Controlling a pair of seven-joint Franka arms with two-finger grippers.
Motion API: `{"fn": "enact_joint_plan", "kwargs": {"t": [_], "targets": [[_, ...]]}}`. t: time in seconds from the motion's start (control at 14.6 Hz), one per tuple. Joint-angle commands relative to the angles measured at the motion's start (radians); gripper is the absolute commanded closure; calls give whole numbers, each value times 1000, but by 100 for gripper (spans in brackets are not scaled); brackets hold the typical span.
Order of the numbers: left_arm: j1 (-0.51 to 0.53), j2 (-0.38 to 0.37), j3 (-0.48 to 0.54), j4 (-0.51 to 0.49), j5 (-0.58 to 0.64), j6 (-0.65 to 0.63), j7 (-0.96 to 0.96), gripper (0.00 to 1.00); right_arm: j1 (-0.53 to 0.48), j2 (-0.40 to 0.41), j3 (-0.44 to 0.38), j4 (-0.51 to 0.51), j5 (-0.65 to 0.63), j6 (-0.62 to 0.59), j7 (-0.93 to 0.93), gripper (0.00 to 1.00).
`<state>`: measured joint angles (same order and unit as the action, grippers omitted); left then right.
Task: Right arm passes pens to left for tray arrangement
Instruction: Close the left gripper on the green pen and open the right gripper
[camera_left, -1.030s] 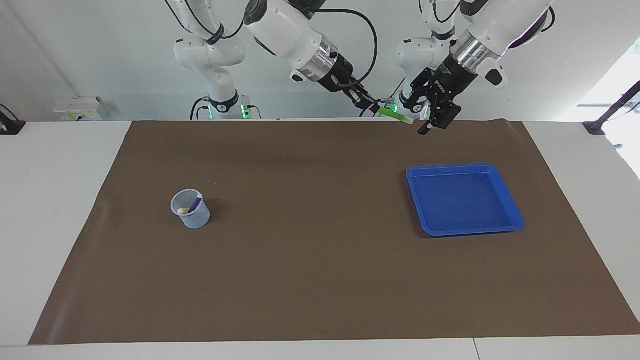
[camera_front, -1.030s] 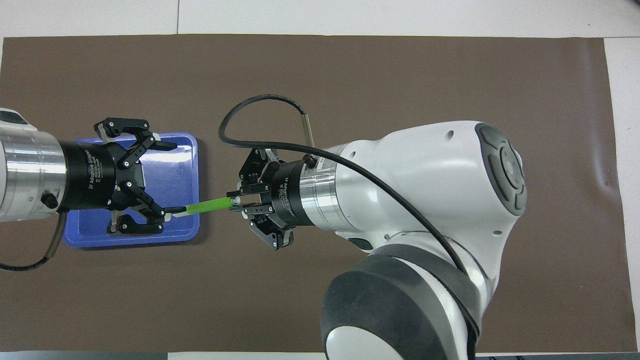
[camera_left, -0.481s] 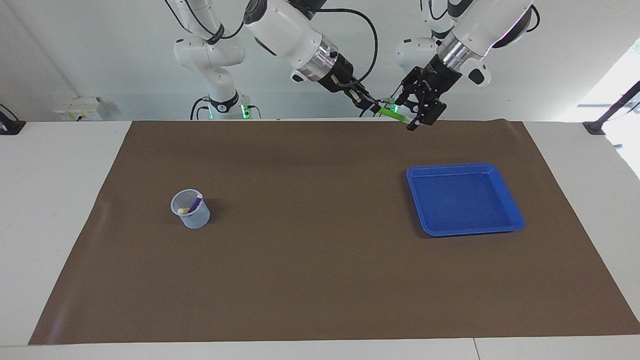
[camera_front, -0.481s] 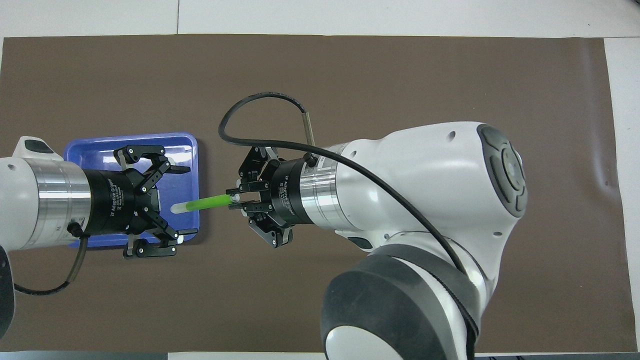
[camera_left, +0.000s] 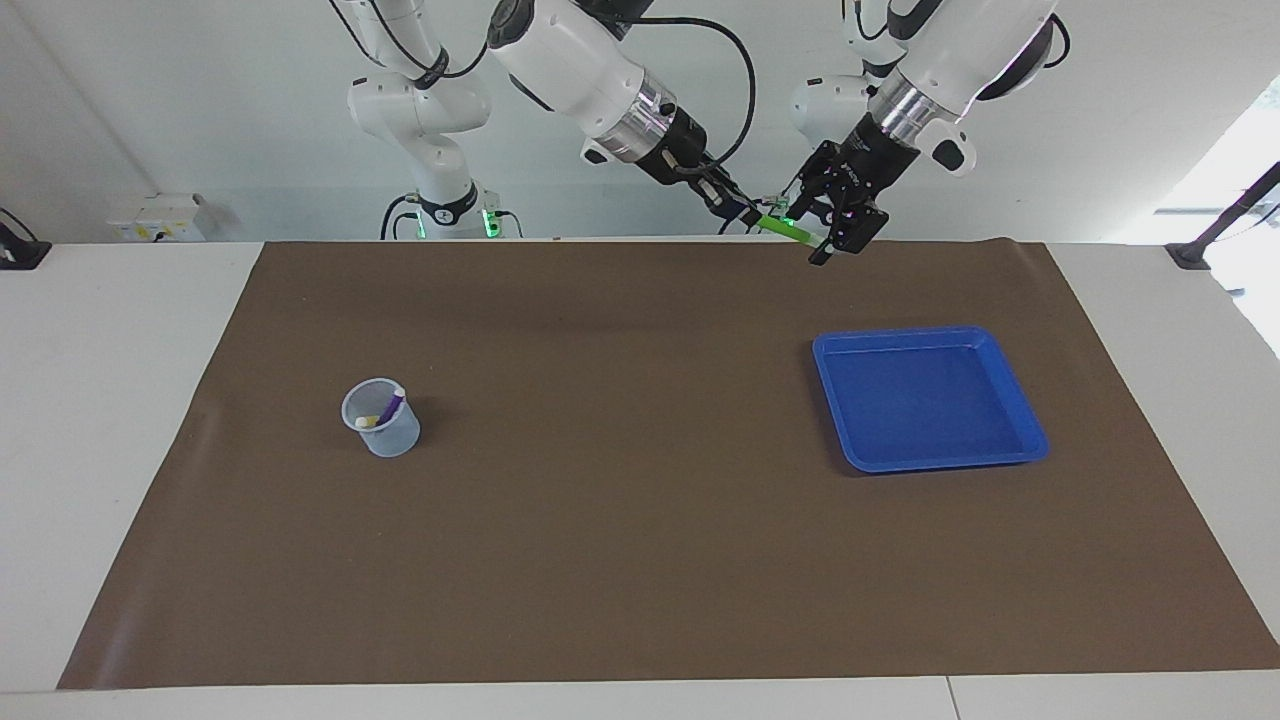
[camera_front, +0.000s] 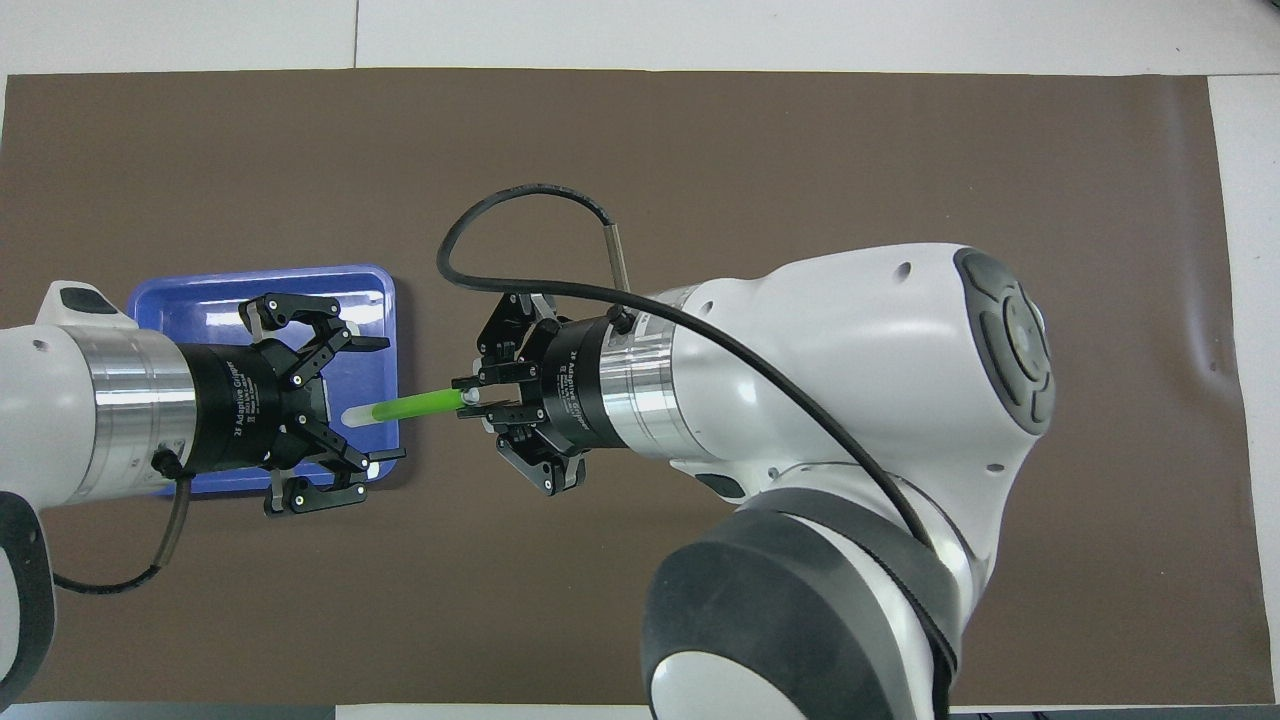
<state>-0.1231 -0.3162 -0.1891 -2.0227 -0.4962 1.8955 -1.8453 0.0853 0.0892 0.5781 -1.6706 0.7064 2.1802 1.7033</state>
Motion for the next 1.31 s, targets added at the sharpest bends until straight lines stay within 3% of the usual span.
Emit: {"fn": "enact_joint_plan", "kwargs": {"t": [0.0,0.27,0.69,0.76,0.82,0.89,1.24], "targets": [[-4,-37,-3,-42,-15,28,-14,46,-7,7,14,5,18,18,13,100],[-3,-37,-3,-42,-15,27,-14,97,-7,7,14,5,16,18,13,100],[11,-35,-1,-37,-15,31,-32,100,-7,7,14,5,15,16,13,100],[11,-35,-1,-37,-15,34,-40,100,-7,7,13,5,7,16,10,68],[11,-35,-1,-37,-15,39,-42,100,-9,7,12,6,2,16,6,25],[11,-34,-1,-36,-15,39,-42,100,-9,7,11,8,-2,16,4,0],[31,-30,-1,-34,-8,56,-23,100,-10,7,-4,9,-114,9,-22,0]]}}
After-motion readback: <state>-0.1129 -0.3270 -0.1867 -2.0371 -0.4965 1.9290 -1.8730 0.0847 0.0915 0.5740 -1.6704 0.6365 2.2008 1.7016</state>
